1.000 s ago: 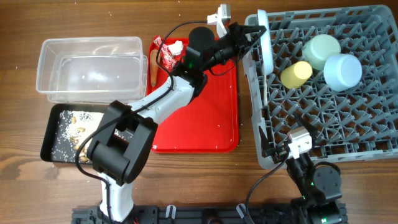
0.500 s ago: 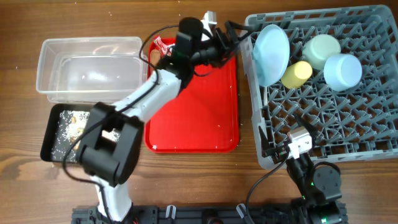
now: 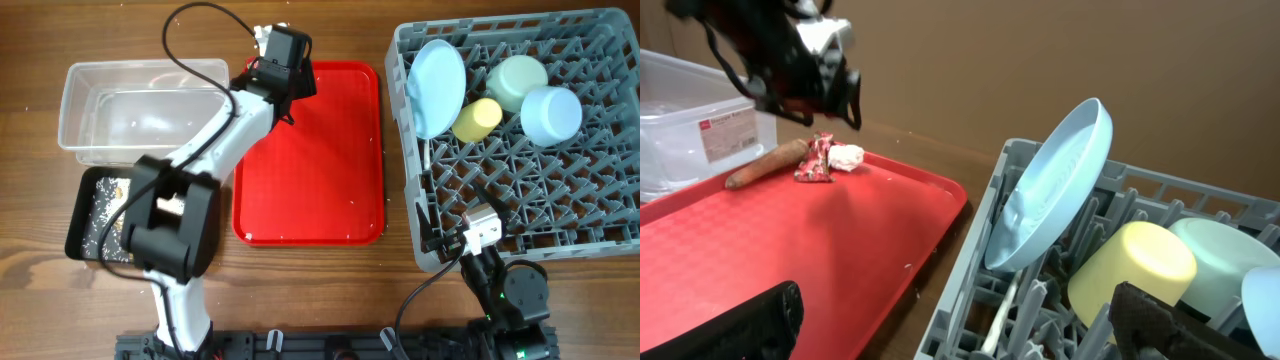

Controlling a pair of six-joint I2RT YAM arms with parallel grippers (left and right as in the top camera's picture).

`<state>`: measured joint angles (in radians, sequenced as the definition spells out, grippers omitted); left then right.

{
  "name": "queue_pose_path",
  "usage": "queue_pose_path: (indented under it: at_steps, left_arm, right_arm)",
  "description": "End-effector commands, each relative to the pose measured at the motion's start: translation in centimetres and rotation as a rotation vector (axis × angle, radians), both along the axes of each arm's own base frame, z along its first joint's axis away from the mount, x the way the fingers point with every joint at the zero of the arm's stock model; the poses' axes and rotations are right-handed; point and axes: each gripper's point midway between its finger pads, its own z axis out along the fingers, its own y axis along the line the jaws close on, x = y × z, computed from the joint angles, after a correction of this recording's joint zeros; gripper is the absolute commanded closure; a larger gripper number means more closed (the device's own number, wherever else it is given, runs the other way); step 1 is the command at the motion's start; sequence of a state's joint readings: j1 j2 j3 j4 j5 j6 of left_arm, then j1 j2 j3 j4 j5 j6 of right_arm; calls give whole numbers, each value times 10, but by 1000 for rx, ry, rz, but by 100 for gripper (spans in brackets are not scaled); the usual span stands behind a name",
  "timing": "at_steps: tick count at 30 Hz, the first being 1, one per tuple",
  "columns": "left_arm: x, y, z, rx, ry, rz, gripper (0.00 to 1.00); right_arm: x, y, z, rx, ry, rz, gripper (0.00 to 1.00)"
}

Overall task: Sort waste into correct bins and load items into the dishwasher rack
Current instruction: 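Drop the candy wrapper and tissue into the clear bin with the left gripper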

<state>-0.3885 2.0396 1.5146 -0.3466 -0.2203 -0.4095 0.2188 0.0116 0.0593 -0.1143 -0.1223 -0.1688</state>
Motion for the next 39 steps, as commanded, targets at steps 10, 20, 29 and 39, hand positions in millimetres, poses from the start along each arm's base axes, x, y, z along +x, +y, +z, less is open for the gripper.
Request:
queue_pose_path:
  at_steps: [10, 20, 29, 39]
  left_arm:
    - [31, 4, -84, 94, 3, -83, 51]
    - [-22, 21, 64, -11, -13, -23, 96]
    - [-10, 122, 66, -182, 24, 220, 30]
    - [45, -32, -60, 79, -126, -347, 20]
  right_arm:
    - [1, -2, 1, 14, -3, -14, 0]
    - [1, -2, 1, 14, -3, -14, 0]
    - [1, -2, 1, 14, -3, -14, 0]
    - [1, -2, 1, 14, -3, -14, 0]
